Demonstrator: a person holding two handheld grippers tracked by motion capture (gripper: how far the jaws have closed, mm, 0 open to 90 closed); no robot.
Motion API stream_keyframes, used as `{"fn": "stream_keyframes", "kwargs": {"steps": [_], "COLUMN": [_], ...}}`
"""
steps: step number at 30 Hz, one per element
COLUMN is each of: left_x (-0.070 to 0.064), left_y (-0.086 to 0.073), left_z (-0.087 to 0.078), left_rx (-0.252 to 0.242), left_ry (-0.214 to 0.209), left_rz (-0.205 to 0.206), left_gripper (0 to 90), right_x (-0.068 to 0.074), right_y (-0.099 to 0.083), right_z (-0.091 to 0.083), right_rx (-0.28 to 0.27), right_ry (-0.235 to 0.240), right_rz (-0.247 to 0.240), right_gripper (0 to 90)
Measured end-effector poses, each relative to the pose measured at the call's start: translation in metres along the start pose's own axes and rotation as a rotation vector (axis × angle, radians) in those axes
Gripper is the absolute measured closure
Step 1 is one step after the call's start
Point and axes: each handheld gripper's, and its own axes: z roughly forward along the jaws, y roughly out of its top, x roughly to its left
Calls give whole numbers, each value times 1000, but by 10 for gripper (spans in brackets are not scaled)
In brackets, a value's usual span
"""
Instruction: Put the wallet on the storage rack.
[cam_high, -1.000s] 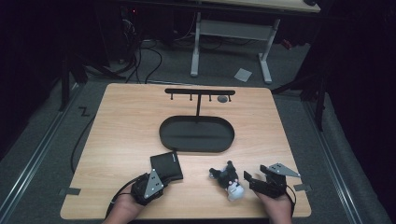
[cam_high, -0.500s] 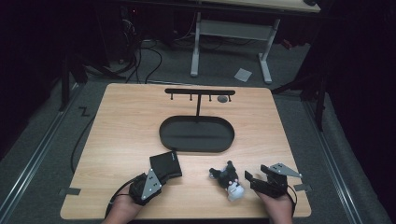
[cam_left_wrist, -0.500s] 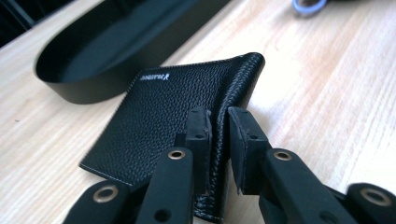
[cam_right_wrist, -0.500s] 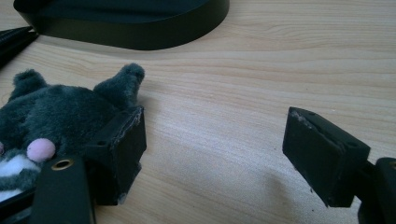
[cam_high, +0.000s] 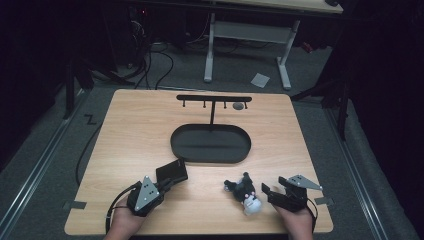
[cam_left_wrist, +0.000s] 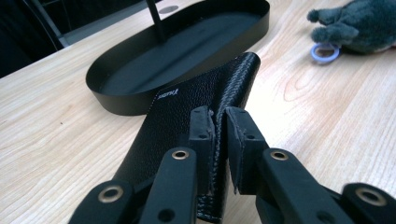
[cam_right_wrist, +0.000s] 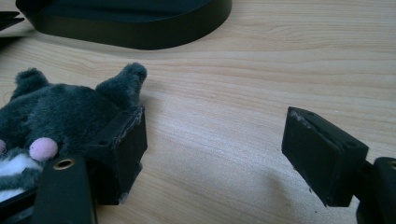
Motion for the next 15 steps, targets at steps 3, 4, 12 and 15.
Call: {"fn": "stream_keyframes", "kwargs": {"steps": [3, 4, 12, 15], "left_x": [2, 3, 11, 14], "left_y": [1, 1, 2, 3], "left_z": [-3, -4, -15, -20], "left_rx": [-15, -22, -73, -99], "left_ry": [7, 9, 30, 36], "left_rz": [-15, -19, -62, -88], "left_gripper": [812, 812, 823, 826], "right_x": [0, 0, 0, 0], "right_y": [0, 0, 0, 0], "right_z": [0, 0, 1, 1], "right_rx": [-1, 0, 1, 4], "right_ry": [1, 1, 1, 2], "right_rz": [-4, -2, -6, -5], "right_gripper": [224, 224, 225, 226]}}
